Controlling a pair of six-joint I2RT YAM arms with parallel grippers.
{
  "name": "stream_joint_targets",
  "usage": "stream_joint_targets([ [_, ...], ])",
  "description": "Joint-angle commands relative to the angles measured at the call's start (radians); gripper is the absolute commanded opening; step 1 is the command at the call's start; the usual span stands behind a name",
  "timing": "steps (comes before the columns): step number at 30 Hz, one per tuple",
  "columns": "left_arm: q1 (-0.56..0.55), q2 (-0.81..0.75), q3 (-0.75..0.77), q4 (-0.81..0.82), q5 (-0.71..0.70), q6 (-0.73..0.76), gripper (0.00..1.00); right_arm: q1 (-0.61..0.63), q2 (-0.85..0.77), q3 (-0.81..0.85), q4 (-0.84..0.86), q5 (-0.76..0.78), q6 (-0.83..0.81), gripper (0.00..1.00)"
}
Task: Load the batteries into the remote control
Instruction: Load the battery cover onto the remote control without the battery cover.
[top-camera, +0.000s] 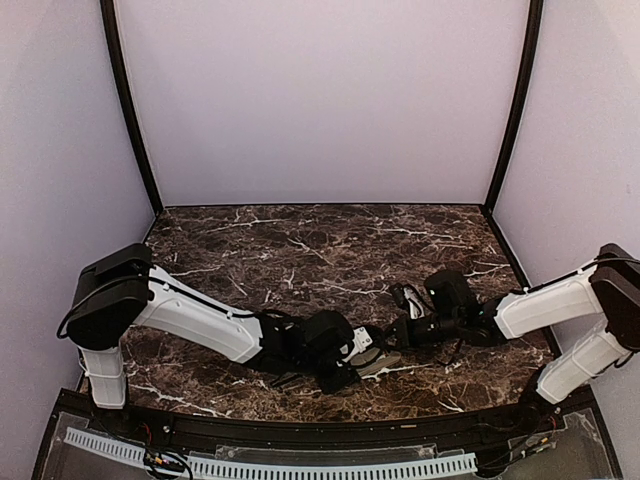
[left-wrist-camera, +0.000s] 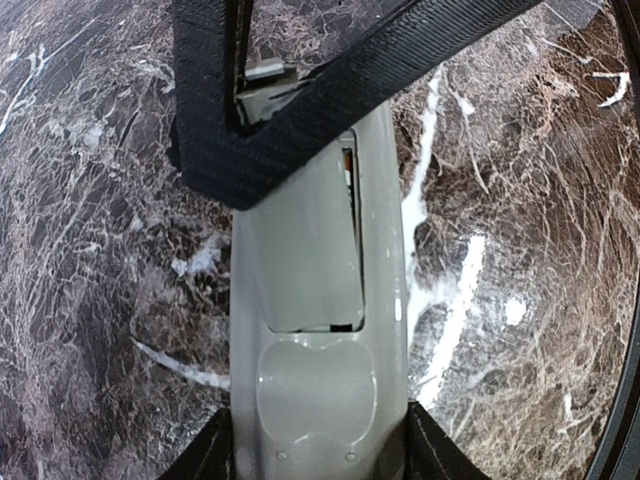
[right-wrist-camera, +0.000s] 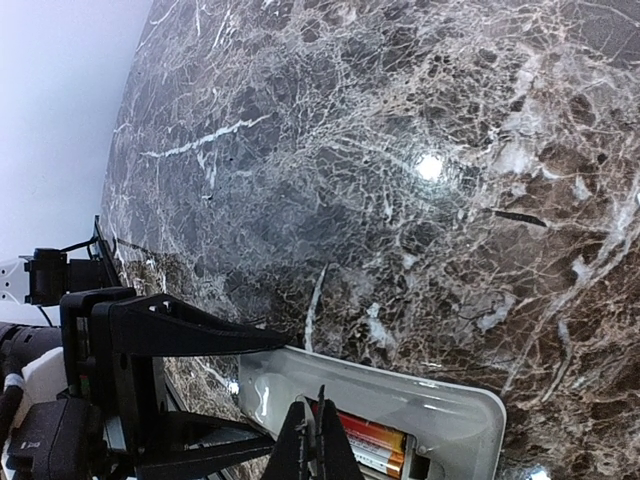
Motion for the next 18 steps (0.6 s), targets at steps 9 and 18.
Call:
stream_joint_targets([
  [9,0.022,0.054,0.029,-0.024,0.043,-0.040,0.35,0.043,0.053,-0.066,-0.049,0.075,0.044,0.00],
  [18,0.022,0.080,0.059,0.021,0.057,-0.106,0.32,0.061,0.063,-0.088,-0.001,0.120,0.077,0.02],
])
